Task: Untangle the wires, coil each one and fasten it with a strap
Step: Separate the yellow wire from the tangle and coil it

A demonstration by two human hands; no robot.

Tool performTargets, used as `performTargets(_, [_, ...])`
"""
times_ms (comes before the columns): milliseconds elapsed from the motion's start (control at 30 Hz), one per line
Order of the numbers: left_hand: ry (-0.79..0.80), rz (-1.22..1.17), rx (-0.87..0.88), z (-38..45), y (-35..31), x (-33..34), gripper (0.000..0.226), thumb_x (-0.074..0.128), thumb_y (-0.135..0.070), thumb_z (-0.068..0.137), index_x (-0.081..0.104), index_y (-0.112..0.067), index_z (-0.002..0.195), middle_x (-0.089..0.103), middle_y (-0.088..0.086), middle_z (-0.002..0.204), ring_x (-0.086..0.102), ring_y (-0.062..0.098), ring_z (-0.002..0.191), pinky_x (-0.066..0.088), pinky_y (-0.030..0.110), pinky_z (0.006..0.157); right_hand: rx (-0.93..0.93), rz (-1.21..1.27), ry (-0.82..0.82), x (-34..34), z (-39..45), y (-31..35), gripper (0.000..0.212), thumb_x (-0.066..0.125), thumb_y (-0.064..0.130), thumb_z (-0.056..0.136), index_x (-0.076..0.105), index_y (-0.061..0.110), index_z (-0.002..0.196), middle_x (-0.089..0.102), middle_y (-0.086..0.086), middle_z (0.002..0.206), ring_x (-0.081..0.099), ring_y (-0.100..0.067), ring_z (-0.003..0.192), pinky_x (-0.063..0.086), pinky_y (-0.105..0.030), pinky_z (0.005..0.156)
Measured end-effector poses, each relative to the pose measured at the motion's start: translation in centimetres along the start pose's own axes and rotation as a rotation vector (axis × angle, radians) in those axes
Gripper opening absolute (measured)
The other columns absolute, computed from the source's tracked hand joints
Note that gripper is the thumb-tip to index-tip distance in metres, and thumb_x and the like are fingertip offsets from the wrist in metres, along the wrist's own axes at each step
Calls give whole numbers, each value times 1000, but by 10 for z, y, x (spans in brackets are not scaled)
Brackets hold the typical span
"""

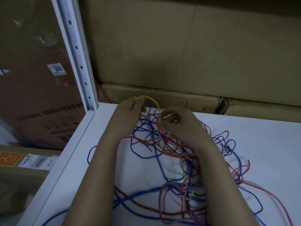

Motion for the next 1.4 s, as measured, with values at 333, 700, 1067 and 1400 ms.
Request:
performTargets(333, [-58, -51, 30, -1, -9, -7, 44, 40, -27, 103, 54, -19, 62, 48, -5, 51, 43, 7, 47, 34, 25, 52, -17, -469, 180, 14, -25, -7, 21, 69, 38, 84, 65, 20, 95, 59, 6, 84, 53, -11, 76, 44, -28, 66])
performTargets(700, [137, -363, -111, -3, -21, 11, 50, 38, -33, 103, 51, -18, 58, 32, -9, 39, 25, 5, 35, 24, 19, 38, 96, 369, -160, 8, -3, 11, 23, 48, 15, 100, 59, 11, 80, 62, -9, 73, 65, -23, 75, 50, -41, 77])
performTargets(1067, [14, -1098, -141, 0, -35, -1, 35, 26, -1, 97, 50, -13, 75, 53, -7, 54, 47, 9, 50, 36, 24, 56, -58, -311, 203, 50, -11, 10, 30, 37, 25, 104, 62, 15, 114, 66, -9, 87, 59, -16, 78, 39, -25, 67])
performTargets(1400, [109, -18, 51, -3, -10, 3, 23, 34, -8, 103, 46, 10, 94, 56, 12, 73, 51, -1, 52, 41, 14, 54, -387, -263, -20, 27, -34, 23, 24, 46, 11, 96, 67, 8, 107, 66, -2, 96, 55, -14, 89, 43, -26, 77])
Point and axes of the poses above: each hand's wrist, its own z-axis towards the middle knuckle, its own x-axis out of the palm, y = z × x, the point moved 6 cm from there along z, towards the middle knuckle
